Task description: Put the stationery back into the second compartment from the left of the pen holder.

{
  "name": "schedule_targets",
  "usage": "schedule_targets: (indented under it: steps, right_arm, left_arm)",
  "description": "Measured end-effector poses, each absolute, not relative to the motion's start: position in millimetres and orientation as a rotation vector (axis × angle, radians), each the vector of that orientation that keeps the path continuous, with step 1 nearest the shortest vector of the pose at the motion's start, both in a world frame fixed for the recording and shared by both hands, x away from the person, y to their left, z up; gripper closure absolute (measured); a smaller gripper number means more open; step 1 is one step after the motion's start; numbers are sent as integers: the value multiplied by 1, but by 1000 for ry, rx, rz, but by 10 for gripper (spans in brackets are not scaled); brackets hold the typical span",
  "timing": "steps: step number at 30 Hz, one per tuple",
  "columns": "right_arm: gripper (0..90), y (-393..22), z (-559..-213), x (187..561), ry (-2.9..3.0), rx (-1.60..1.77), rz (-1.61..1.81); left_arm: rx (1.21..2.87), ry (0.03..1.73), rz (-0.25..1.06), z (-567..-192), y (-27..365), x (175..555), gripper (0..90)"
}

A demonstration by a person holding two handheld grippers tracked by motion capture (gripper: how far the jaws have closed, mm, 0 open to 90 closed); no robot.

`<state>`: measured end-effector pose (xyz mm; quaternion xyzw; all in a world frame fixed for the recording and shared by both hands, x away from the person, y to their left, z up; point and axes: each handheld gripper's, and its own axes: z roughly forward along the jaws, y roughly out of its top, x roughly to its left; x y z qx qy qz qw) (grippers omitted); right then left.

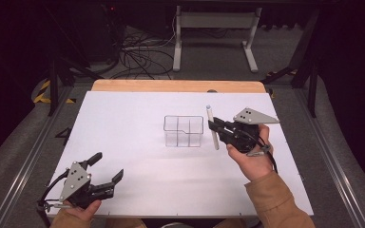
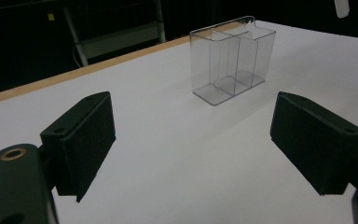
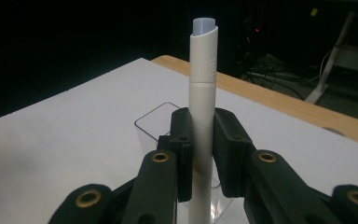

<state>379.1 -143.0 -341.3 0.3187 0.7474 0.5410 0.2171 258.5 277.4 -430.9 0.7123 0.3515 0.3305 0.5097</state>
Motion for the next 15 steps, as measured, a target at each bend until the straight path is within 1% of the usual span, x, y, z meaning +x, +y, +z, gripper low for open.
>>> schedule_targets:
  steps: [15]
  right_arm:
    - [786, -137, -339, 382, 2043, 747, 1545]
  left_arm:
    - [1715, 846, 794, -431, 277, 258, 149]
